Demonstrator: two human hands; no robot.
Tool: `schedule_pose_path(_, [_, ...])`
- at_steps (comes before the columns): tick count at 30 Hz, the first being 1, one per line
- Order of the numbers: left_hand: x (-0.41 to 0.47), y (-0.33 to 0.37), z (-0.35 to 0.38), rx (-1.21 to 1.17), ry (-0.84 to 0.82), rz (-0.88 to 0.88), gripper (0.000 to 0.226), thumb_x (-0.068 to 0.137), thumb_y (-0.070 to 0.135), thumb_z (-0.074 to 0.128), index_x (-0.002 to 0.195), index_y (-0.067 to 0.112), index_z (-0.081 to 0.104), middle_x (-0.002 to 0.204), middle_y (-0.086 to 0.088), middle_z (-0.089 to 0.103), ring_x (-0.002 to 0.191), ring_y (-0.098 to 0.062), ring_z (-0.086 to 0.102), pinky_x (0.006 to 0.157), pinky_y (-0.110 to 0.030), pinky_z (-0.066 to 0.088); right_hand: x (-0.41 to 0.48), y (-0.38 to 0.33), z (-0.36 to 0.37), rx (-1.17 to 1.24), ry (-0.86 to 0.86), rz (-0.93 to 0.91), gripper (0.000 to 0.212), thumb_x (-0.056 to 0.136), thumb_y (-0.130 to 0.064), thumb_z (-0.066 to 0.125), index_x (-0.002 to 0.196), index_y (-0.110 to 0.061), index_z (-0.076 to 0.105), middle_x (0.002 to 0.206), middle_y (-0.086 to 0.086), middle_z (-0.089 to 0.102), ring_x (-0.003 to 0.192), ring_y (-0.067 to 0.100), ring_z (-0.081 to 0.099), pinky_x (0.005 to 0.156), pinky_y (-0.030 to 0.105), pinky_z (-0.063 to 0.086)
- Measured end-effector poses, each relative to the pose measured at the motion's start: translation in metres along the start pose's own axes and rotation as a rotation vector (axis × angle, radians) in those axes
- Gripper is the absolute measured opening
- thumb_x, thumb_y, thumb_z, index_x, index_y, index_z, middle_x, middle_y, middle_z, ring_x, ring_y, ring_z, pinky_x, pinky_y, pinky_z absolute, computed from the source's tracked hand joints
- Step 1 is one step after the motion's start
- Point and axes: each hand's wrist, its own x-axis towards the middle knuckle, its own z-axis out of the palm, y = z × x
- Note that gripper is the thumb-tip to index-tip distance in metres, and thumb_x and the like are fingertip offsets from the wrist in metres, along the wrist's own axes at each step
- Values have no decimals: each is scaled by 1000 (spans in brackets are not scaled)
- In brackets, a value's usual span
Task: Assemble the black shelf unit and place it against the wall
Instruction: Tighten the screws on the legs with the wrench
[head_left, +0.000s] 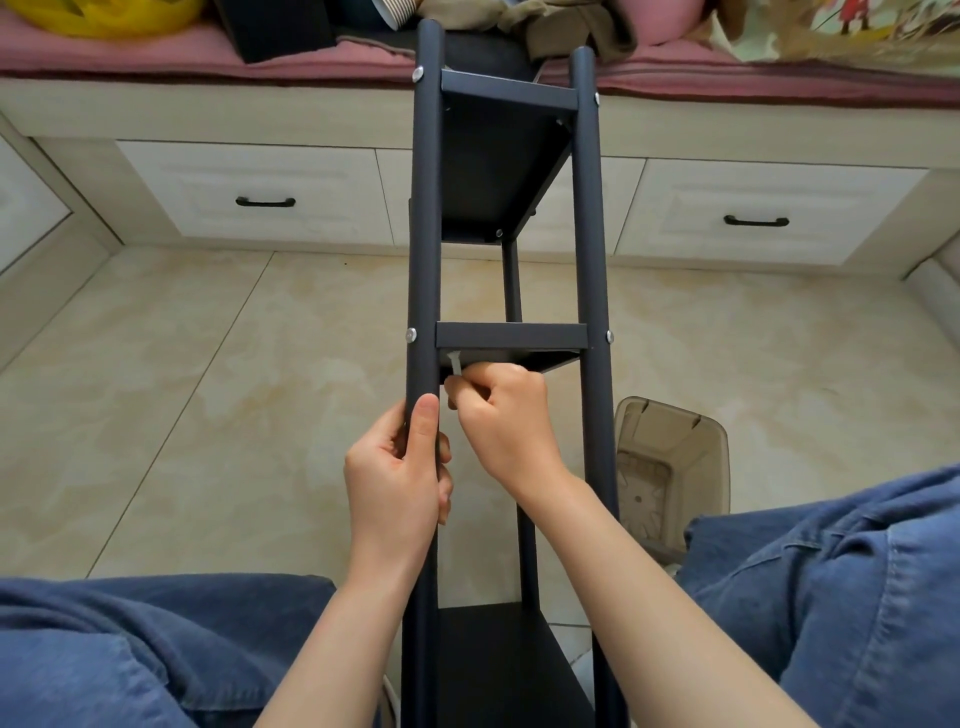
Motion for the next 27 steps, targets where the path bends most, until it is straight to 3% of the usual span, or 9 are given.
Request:
schedule_pose_path(10, [-2,1,0,-27,-5,-8,31,94,50,54,71,32,63,60,-3,55,38,-15,46,36,-24,37,1,-9,-3,22,6,-8,29,94,-15,58,69,-8,70,63,1,65,62,17,60,61,36,51])
schedule_pose_path(14, [-1,0,0,-25,-4,-6,31,93,50,54,71,32,63,60,-3,55,38,-15,47,36,-23,37,2,-8,-1,14,-10,2,32,95,-15,58,64,-18,64,58,-7,60,59,13,56,57,30,45])
schedule_pose_path(17, [-1,0,0,-21,-1,-4,32,94,49,53,69,31,62,60,-3,56,38,-16,47,35,-24,37,2,-6,-1,15,-31,6,29,97,-15,58,71,-11,70,61,-6,61,59,12,55,56,22,42])
schedule_pose_path(20, [0,0,0,-14,0,-8,33,95,49,54,69,30,63,61,-4,56,38,-17,48,36,-24,38,2,-5,1,4,-23,-1,34,97,-15,58,63,-16,62,55,-8,55,53,10,51,52,14,34])
schedule_pose_path(23, [0,0,0,-22,2,-12,33,95,48,54,69,29,62,61,-5,56,38,-17,47,36,-24,37,4,-3,4,-18,-22,-12,38,97,-14,58,59,-16,56,55,3,57,55,22,54,54,26,37])
schedule_pose_path(27, [0,-1,0,-21,-2,-6,36,94,50,53,67,27,61,61,-5,55,38,-17,46,36,-25,37,5,-1,10,7,-24,-31,34,98,-11,57,64,-15,60,56,-8,53,52,-2,53,54,8,35])
